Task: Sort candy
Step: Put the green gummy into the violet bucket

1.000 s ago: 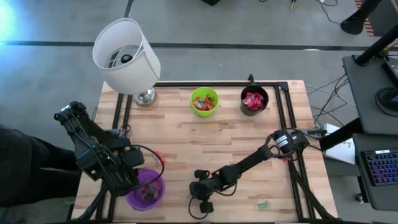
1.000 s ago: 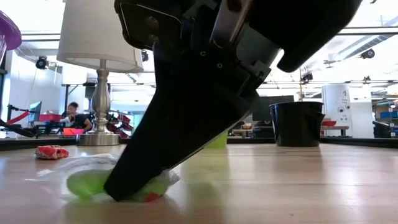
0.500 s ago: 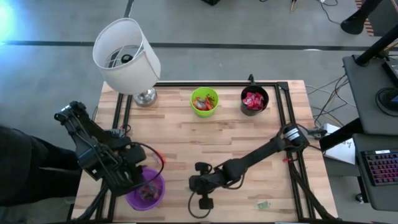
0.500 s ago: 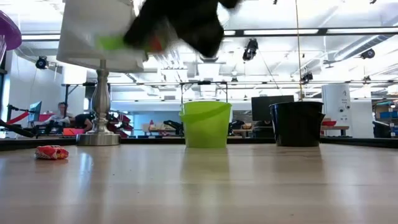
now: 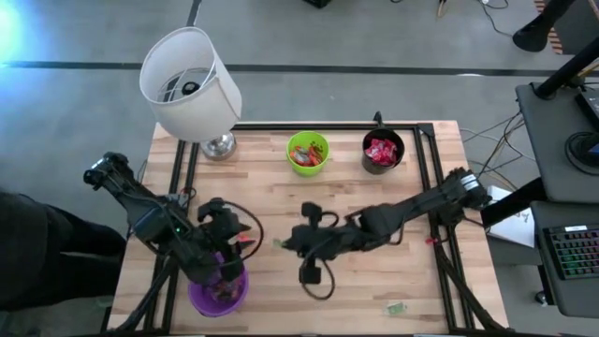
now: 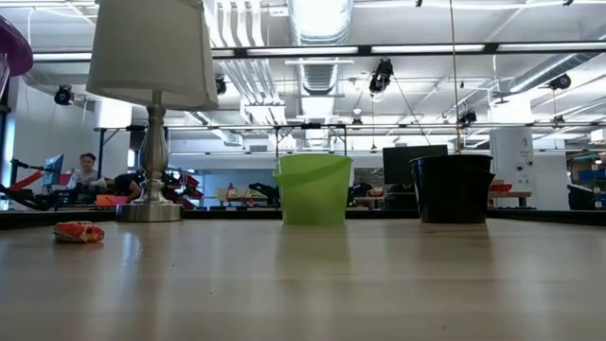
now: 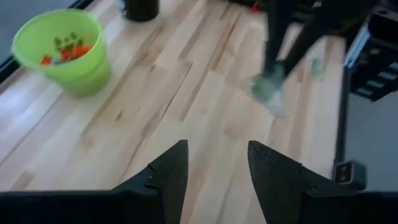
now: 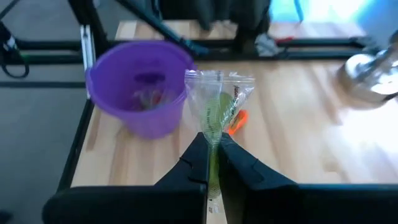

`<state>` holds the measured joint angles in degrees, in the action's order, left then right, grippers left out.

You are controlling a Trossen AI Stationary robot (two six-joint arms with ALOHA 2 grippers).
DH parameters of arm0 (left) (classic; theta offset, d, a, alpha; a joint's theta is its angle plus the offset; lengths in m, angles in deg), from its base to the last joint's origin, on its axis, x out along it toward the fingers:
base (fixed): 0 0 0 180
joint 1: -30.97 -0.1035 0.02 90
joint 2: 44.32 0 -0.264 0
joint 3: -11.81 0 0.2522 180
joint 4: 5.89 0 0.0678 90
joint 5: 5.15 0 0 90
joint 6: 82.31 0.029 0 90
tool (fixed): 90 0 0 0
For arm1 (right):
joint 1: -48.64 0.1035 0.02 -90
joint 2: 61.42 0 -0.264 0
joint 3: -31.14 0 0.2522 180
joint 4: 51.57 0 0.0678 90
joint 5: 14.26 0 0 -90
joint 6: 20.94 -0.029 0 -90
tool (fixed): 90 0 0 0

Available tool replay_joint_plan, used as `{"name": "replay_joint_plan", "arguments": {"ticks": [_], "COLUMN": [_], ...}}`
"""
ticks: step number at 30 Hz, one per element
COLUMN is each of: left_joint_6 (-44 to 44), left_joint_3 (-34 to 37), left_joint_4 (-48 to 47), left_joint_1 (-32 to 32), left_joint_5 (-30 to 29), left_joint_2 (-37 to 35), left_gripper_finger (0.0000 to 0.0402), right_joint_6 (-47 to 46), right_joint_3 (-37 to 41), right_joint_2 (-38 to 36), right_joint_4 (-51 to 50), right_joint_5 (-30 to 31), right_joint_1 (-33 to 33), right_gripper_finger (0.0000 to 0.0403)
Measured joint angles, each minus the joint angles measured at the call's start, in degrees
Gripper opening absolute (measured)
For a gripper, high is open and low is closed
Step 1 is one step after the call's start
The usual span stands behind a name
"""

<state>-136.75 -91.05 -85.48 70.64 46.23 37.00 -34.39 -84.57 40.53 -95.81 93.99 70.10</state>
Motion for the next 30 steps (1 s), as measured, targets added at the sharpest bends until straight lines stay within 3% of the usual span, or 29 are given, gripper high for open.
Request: {"name": "replay_joint_plan", "arguments": {"ticks": [13,23,30], "left_joint_6": [16.33,18.37,19.48], "left_joint_3": [0.00,0.00,0.00], "left_joint_4": [16.47,16.83,16.77], "left_joint_1": [-7.50,-10.99,-11.12], "left_joint_5": [6.78,9.37,9.99], "left_joint_2": [0.01,0.02,0.02], "left_gripper_finger": [0.0150,0.0145,0.0103], "right_joint_6": [2.21,2.99,2.97], "right_joint_3": [0.07,0.04,0.04], "right_joint_2": [-3.93,-3.92,-3.92], "right_joint_4": [0.69,0.63,0.68], "right_joint_5": [-0.04,-0.17,-0.16], "right_joint_1": [-2.02,-2.00,-2.00], "right_gripper_finger": [0.0009,0.0009,0.0009]}}
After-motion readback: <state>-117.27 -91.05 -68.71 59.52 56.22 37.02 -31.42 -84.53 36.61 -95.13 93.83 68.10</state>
